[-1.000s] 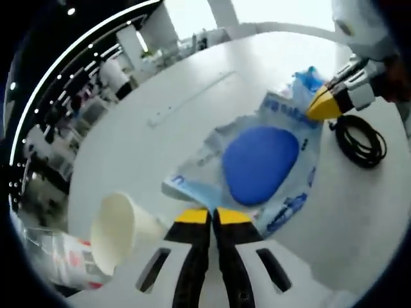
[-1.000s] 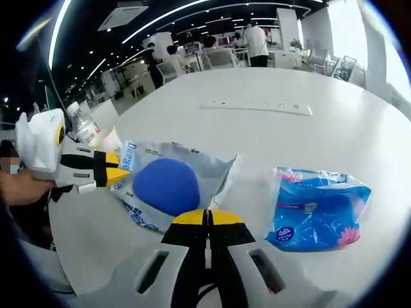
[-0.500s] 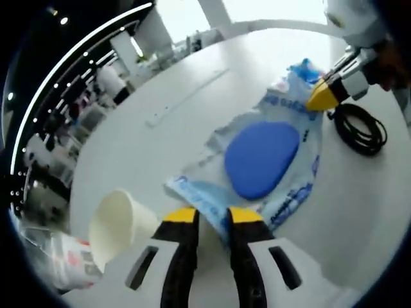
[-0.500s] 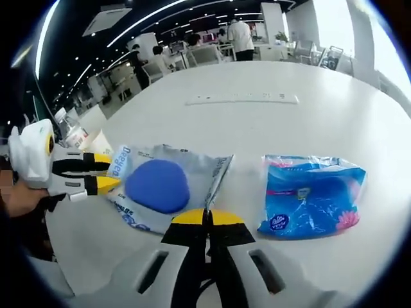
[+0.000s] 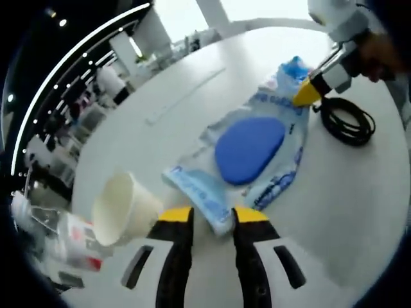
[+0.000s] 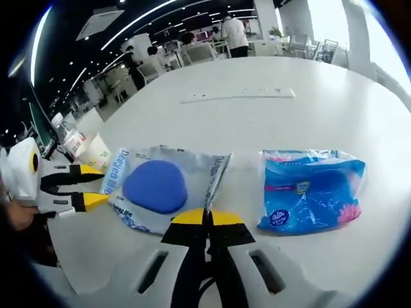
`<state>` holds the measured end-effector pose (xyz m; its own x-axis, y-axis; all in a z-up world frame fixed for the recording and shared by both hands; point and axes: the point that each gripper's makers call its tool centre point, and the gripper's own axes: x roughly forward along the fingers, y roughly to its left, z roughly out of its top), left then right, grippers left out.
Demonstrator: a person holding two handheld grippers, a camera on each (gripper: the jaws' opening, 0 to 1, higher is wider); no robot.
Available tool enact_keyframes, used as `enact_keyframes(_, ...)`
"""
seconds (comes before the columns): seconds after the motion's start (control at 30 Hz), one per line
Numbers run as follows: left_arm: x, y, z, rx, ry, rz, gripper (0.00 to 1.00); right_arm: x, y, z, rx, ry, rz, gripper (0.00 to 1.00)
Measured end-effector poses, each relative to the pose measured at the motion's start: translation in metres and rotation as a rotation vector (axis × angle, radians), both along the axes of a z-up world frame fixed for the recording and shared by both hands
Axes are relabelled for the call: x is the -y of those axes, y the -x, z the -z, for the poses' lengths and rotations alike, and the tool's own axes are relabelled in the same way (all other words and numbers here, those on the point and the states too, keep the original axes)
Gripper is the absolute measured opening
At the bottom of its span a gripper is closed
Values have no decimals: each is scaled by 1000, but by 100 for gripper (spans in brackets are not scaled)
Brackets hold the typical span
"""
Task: Arrange the tabletop items into an orderly group along one side of the table until the central work area is clear of visible clutter.
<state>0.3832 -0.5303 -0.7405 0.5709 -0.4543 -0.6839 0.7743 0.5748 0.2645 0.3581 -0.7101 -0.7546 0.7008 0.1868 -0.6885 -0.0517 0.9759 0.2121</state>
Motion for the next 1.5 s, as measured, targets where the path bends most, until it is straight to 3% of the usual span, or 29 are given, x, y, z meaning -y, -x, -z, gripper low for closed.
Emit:
enact_keyframes(0.2,-6,12,-17,-21,155,-42,29,-2,0,0,-1,-2,-18,0)
enact_keyframes(0.23,-10,13,-19,-25,151,-50,30,-2,0,-1,3,4,-30,0)
enact_keyframes(0.3,-8,16,-26,-43,229,-62,33,-2,1,-1,5,18,-50,0)
enact_keyframes(0.63,-19,47,-67,-7,333,-14,51,-6,2,0,-13,-4,-69,0)
enact_keyframes(0.77,-26,64,-87,-29,420,-9,62,-5,2,-1,-8,12,-91,2)
enact_keyframes(0.87,-36,71,-94,-36,420,-16,67,-3,3,0,-4,60,-139,5)
enact_keyframes(1.03,-49,83,-104,-41,434,-40,72,-4,5,-3,-11,67,-158,12)
enact_keyframes(1.1,-58,86,-102,-35,406,-53,75,-4,6,-5,-6,76,-169,12)
enact_keyframes(1.4,-66,100,-115,-19,414,-60,85,0,9,-11,-3,108,-202,17)
enact_keyframes(1.5,-68,104,-118,-31,436,-82,93,1,9,-16,1,115,-211,19)
